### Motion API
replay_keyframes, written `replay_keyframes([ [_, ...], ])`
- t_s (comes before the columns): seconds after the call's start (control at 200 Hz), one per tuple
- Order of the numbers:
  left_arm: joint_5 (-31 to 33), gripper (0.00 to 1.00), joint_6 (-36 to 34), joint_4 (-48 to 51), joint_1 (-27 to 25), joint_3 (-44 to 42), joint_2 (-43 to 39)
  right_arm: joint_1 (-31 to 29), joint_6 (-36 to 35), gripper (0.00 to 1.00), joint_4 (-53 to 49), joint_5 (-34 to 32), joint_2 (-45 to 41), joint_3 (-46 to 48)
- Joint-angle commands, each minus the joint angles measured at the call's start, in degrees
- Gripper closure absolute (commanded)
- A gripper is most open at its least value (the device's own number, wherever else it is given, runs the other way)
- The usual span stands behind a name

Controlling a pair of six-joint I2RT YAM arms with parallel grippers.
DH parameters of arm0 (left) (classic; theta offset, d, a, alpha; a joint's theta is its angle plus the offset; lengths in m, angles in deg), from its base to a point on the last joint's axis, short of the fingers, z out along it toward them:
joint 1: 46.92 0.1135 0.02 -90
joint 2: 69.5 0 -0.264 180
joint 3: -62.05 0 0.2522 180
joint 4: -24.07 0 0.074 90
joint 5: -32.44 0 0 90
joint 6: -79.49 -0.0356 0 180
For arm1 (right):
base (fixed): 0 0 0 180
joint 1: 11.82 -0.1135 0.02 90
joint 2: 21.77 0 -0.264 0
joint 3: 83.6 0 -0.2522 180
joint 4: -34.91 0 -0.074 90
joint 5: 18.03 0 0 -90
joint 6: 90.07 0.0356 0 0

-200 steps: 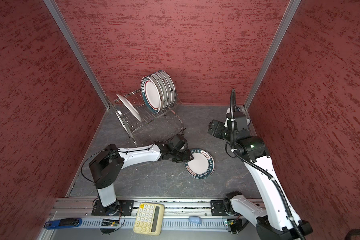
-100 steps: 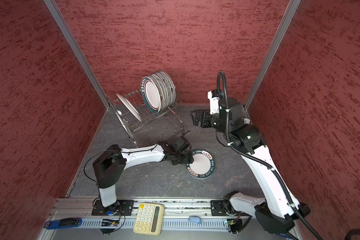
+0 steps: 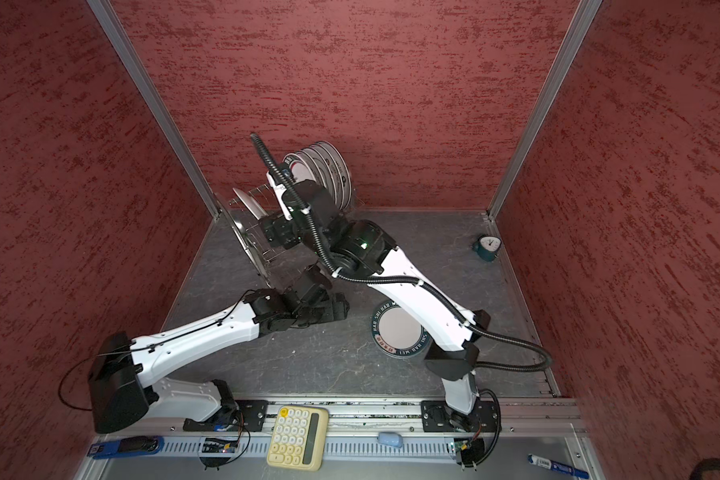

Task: Unload the plates from the dish rack
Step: 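Grip a sunburst plate in the rack with the right gripper while the left draws back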

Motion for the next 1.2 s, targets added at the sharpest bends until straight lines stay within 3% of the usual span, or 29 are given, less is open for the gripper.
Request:
replay_keyframes([
  [0.0, 1.05, 0.01, 0.5, 3.45, 3.5, -4.67, -5.52, -1.86, -3.63, 0.08, -0.49, -8.28, 4.33, -6.76],
  [0.22, -1.59, 0.01, -1.89, 5.09, 9.93, -10.1, -15.35, -1.98, -2.98, 0.17, 2.86, -12.49, 9.44, -8.71],
  [0.351, -2.03, 0.01, -2.43, 5.41, 11.19, -11.53, -18.4, -1.93, -4.63, 0.25, 6.56, -15.44, 11.27, -8.12],
  [0.531, -1.92, 0.01, -2.97, 4.94, 11.89, -12.61, -21.14, -1.45, -3.73, 0.36, 8.47, -13.63, 13.83, -8.02],
  [0.842, 2.08, 0.01, 0.15, 6.33, 12.26, -13.13, -25.0, -0.85, -1.43, 0.65, 9.23, -12.78, 16.26, -6.63],
  [1.027, 2.68, 0.01, 1.98, 6.89, 12.34, -14.45, -28.78, -0.86, -3.06, 0.84, 11.22, -13.91, 16.18, -5.51],
  [1.197, 2.98, 0.0, 1.77, 7.3, 12.4, -14.96, -31.12, -0.83, -4.98, 0.96, 13.15, -13.29, 16.14, -4.29],
])
